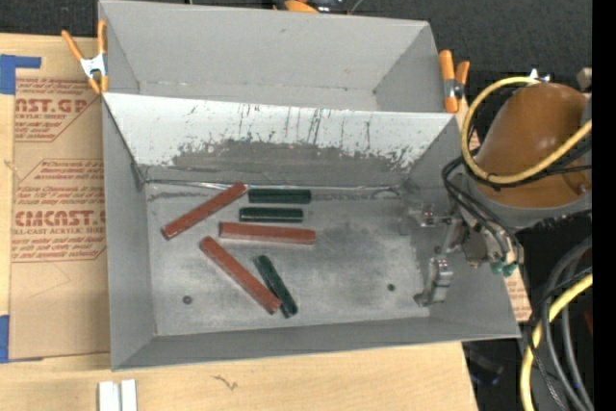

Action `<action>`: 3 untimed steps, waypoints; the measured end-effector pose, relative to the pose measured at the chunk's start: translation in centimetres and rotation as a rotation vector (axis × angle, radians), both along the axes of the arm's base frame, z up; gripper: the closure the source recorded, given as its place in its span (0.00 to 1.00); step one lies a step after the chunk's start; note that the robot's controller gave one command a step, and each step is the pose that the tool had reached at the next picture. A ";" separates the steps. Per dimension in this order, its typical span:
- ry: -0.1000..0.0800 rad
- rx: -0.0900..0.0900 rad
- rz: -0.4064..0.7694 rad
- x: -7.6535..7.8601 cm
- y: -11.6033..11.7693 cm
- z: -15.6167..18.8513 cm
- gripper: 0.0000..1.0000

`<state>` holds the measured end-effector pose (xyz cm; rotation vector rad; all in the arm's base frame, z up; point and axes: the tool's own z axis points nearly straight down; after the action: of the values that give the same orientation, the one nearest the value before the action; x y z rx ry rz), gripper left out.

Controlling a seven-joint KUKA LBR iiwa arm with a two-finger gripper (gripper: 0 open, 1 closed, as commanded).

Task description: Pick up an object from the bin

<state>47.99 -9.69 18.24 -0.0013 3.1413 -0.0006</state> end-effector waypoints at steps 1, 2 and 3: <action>-0.006 0.002 0.155 7.3 7.0 -1.0 0.00; 0.000 0.003 0.194 10.6 11.9 -7.3 0.00; -0.001 0.002 0.249 9.9 14.5 -11.4 0.00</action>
Offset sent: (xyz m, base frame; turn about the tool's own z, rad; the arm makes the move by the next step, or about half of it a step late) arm 0.0707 0.0660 -0.0097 -0.1482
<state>57.85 4.79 6.82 -0.3919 3.1155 0.0022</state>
